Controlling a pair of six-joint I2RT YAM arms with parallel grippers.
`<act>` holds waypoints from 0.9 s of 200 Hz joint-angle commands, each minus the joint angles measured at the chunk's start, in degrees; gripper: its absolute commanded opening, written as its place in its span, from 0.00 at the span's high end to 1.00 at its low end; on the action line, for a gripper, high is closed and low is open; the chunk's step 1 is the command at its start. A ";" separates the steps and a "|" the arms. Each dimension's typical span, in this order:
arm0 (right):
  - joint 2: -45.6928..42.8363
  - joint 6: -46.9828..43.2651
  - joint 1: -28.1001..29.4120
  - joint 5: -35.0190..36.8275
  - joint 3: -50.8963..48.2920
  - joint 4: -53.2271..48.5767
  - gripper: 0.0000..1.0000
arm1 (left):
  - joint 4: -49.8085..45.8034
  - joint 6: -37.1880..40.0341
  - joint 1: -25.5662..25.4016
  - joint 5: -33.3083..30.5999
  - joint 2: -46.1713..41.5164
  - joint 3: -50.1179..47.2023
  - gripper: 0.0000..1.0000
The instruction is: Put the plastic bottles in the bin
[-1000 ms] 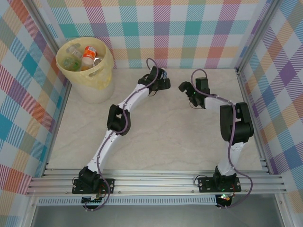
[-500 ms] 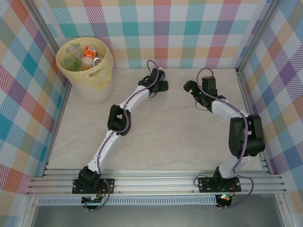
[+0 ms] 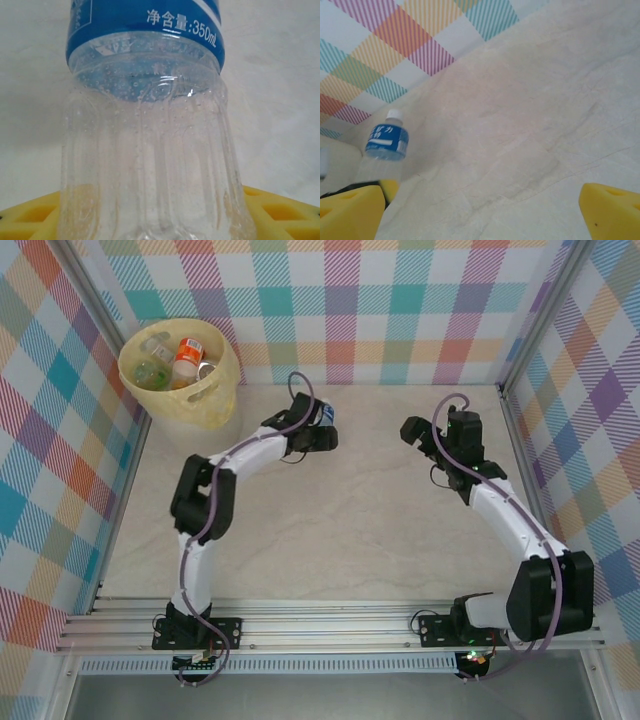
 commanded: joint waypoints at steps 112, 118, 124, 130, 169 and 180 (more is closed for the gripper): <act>-0.19 -7.74 2.18 -26.54 -0.41 21.77 0.00 | -6.91 0.52 1.86 -2.10 -37.50 -12.93 0.51; -0.15 -7.67 2.41 -26.62 -0.23 21.68 0.00 | -7.37 0.54 2.32 -1.89 -38.24 -12.79 0.51; -0.15 -7.58 2.61 -26.71 -0.03 21.65 0.00 | -8.03 0.65 2.65 -1.87 -38.97 -12.41 0.51; -0.06 -7.57 2.78 -26.77 0.05 21.65 0.00 | -8.72 1.05 2.91 -2.14 -39.75 -12.06 0.51; 0.20 -7.65 3.42 -25.96 0.41 21.63 0.00 | -11.65 2.75 3.97 -7.37 -45.36 -11.10 0.50; 0.43 -7.57 3.52 -25.41 0.66 21.31 0.00 | -13.35 2.65 4.91 -9.20 -46.01 -9.52 0.50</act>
